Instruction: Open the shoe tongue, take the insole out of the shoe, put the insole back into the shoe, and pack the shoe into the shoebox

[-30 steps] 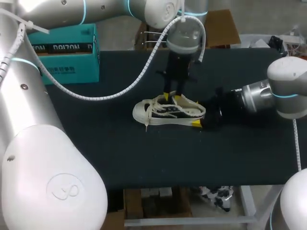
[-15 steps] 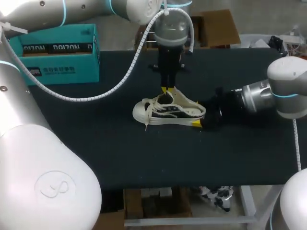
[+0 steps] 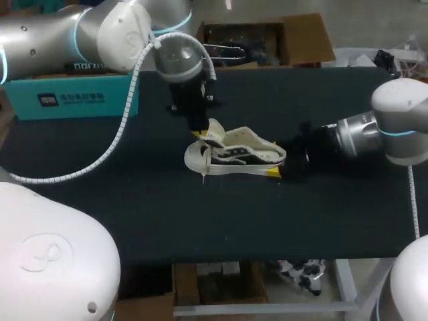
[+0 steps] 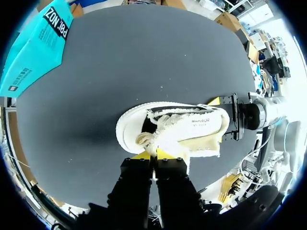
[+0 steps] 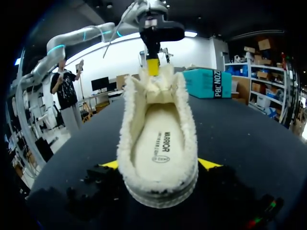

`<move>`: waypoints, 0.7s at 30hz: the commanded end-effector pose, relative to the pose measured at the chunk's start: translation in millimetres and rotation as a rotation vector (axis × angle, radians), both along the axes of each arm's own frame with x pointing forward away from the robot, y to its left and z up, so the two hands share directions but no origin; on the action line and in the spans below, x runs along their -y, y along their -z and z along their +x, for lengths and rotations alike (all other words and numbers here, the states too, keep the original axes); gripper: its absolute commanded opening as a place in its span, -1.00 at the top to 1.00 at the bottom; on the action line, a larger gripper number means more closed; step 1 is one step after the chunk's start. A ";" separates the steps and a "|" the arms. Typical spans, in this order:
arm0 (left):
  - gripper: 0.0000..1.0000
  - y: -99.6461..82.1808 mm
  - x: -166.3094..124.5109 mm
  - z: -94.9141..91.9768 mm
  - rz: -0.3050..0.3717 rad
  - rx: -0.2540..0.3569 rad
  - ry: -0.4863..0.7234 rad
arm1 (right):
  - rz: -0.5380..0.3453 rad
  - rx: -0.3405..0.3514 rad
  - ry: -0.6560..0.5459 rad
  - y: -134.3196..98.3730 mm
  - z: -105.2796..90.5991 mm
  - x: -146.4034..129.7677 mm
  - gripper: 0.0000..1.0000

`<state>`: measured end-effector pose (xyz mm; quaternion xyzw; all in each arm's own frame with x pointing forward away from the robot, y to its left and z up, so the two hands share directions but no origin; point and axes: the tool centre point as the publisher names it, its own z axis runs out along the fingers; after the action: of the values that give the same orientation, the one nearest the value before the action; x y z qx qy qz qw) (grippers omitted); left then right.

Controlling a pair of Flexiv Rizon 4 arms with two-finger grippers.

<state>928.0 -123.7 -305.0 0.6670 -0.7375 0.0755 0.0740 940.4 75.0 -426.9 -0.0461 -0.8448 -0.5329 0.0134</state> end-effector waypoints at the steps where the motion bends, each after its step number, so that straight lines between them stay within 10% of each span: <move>1: 1.00 13.9 -19.1 1.8 -0.180 0.035 -0.018 | 0.002 0.000 -0.002 6.5 1.5 1.2 1.00; 10: 0.95 15.9 -17.6 6.2 -0.187 0.019 0.039 | 0.002 0.000 -0.002 6.5 1.5 1.2 1.00; 15: 0.27 -12.6 -16.1 -1.9 -0.196 0.084 0.126 | 0.002 0.000 -0.002 6.5 1.5 1.2 1.00; 21: 0.65 -65.4 -11.2 -13.2 -0.156 0.174 0.301 | 0.002 0.000 -0.002 6.5 1.5 1.2 1.00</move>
<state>930.9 -118.3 -274.0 0.5509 -0.8079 0.1843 0.0995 940.5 75.4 -427.3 -0.0463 -0.8452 -0.5322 0.0131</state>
